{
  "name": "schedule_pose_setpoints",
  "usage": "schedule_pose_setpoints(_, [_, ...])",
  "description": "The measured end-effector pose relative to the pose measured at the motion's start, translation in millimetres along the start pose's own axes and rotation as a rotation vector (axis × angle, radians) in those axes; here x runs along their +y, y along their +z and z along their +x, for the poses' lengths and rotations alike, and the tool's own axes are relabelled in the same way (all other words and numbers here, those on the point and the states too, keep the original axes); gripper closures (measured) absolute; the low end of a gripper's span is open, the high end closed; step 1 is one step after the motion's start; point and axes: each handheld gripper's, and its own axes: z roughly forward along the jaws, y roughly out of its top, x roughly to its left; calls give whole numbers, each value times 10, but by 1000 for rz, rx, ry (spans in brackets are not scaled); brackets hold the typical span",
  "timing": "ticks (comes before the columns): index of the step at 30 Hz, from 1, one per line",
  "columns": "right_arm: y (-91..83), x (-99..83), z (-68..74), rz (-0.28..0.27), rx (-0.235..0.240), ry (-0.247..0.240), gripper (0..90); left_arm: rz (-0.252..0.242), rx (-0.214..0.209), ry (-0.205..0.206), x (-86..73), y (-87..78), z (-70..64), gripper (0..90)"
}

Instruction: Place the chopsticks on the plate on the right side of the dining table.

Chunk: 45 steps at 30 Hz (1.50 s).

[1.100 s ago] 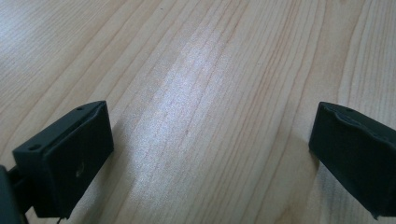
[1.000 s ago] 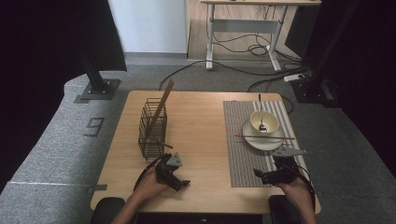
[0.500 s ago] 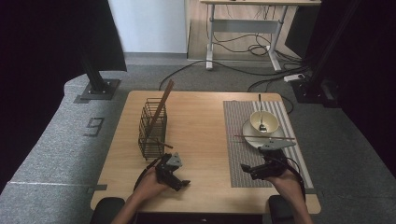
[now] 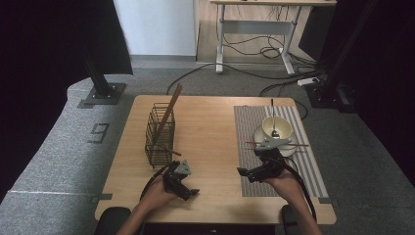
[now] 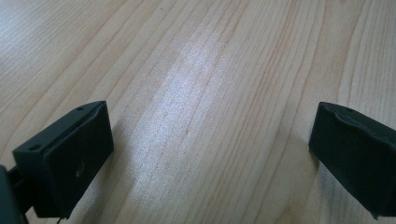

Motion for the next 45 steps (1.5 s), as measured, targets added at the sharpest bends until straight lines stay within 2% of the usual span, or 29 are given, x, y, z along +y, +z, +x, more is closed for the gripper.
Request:
schedule_pose_setpoints(19, [448,506,258,-3,63,-67,17,-1,2,0,0,0,0,0])
schedule_pose_setpoints(28, [604,644,363,-3,80,-109,18,0,0,-1,0,0,0,0])
schedule_pose_setpoints(36, [747,762,450,-11,112,-106,20,-1,2,0,0,1,0,0])
schedule_pose_setpoints(45, [954,873,581,-1,129,-133,20,-1,2,-1,-1,1,-2,0])
